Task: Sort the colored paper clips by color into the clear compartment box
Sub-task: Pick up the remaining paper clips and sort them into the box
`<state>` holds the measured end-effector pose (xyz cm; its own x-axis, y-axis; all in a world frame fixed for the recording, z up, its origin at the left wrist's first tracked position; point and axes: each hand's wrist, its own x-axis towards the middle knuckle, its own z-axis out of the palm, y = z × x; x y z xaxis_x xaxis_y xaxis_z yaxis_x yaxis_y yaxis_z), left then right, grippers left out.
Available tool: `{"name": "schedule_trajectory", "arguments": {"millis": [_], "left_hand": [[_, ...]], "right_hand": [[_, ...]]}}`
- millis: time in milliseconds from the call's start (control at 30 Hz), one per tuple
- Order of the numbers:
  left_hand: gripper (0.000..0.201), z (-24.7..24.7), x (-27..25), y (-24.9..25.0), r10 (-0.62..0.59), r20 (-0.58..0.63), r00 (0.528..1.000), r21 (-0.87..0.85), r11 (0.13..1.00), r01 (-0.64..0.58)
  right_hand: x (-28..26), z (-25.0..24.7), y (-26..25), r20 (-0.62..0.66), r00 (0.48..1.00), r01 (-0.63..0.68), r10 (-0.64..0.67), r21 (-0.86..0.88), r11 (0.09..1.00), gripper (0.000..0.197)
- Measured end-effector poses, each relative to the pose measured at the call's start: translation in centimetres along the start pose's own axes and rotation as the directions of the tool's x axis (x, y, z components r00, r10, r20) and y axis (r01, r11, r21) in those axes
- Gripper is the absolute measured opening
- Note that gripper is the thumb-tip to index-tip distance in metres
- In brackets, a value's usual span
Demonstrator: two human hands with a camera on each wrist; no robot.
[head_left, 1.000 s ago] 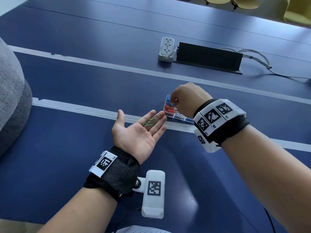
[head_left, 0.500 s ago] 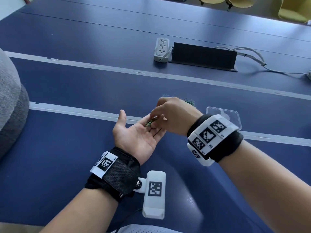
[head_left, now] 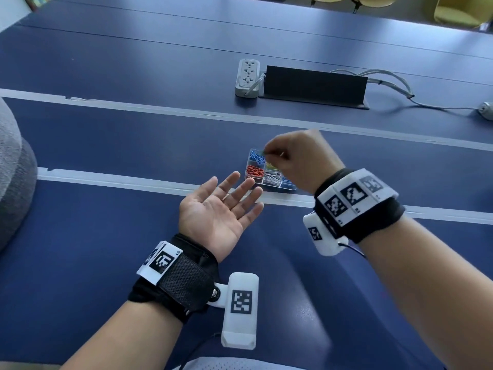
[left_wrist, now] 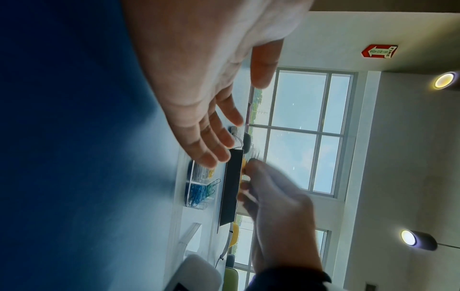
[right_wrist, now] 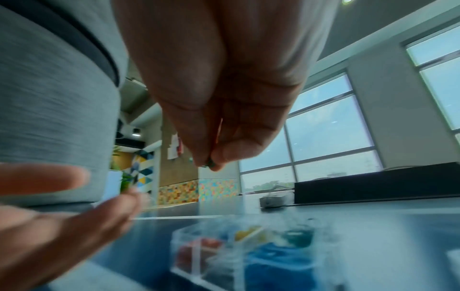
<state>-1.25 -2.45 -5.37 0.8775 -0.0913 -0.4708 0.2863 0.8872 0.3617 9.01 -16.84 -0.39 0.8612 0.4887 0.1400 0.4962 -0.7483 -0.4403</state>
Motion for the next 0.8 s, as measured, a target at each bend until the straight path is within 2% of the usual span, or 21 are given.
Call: {"name": "schedule_trajectory", "arguments": {"millis": [100, 233, 467, 800], "left_hand": [[0.029, -0.2, 0.2, 0.0, 0.001, -0.002, 1.000, 0.013, 1.000, -0.001], [0.028, -0.1, 0.5, -0.2, 0.005, 0.006, 1.000, 0.032, 0.999, -0.006], [0.031, -0.4, 0.4, 0.2, 0.024, 0.014, 1.000, 0.061, 0.998, -0.024], [0.032, -0.2, 0.3, 0.2, 0.019, 0.027, 0.999, 0.076, 0.997, -0.021]], "right_hand": [[0.8, -1.4, 2.8, -0.013, 0.987, -0.162, 0.162, -0.108, 0.981, 0.020], [1.5, -1.3, 4.4, 0.047, 0.978, -0.192, 0.205, -0.196, 0.962, 0.019], [1.7, 0.2, 5.0, 0.128, 0.971, -0.160, 0.201, -0.273, 0.948, 0.026], [1.4, 0.3, 4.9, 0.236, 0.968, 0.002, 0.088, -0.356, 0.934, 0.027]]}}
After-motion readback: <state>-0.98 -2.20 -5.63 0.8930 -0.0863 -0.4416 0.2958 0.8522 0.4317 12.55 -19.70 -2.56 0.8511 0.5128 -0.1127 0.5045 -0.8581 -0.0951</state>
